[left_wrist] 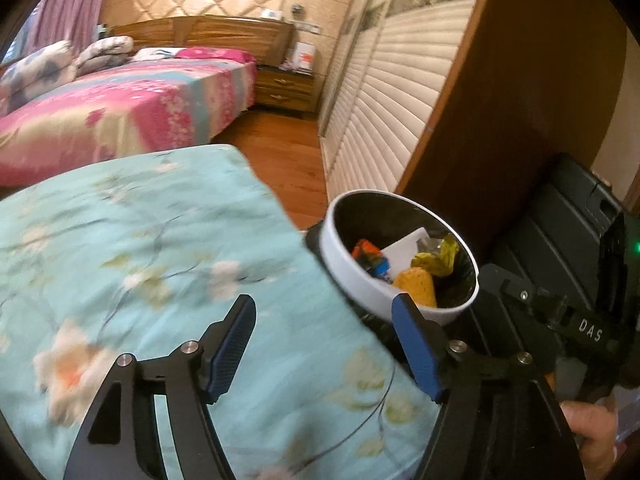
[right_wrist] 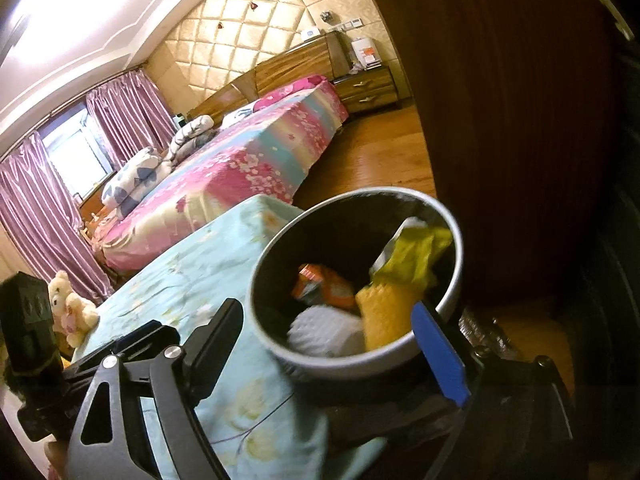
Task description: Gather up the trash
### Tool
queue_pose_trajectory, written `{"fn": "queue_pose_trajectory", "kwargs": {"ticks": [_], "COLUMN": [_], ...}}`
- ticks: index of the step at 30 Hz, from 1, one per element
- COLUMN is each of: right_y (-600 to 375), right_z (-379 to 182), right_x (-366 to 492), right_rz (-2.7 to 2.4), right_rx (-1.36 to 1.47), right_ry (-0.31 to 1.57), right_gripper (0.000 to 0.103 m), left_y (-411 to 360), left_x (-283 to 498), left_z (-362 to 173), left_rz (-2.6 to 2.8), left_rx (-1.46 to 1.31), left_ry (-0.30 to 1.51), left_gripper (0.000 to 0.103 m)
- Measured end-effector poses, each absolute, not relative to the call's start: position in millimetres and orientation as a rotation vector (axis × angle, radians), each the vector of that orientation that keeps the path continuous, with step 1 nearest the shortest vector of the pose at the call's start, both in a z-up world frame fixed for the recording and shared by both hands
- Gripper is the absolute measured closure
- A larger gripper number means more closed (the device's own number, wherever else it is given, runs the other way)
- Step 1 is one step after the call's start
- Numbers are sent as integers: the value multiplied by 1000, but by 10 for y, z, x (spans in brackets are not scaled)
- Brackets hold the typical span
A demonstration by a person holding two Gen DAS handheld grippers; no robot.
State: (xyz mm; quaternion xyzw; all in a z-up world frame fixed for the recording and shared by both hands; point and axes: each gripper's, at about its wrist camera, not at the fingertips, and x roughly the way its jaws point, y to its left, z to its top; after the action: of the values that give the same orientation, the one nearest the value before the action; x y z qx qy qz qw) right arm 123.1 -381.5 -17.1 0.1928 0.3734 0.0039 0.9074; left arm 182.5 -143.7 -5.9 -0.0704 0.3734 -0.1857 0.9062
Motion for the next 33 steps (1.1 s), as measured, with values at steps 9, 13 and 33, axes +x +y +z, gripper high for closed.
{"fn": "queue_pose_trajectory", "kwargs": {"ticks": [9,13,33], "right_y": [-3360,-3269,-3051], "right_z": [-198,-186,-73], "right_x": [851,745,529], "right_rz": [43,47,33], "right_rx": [380,364,298], "right_ry": [750,731,661], "right_gripper": [11,10,4], "left_y": [-1144,-1110,-906], "left_x": [1122,874,487], "left_z": [4,5,100], "left_rz": [-296,-273,-200], "left_rx": [-136,-117,-100], "left_ry": [678,650,576], "left_gripper": [23,22,14]}}
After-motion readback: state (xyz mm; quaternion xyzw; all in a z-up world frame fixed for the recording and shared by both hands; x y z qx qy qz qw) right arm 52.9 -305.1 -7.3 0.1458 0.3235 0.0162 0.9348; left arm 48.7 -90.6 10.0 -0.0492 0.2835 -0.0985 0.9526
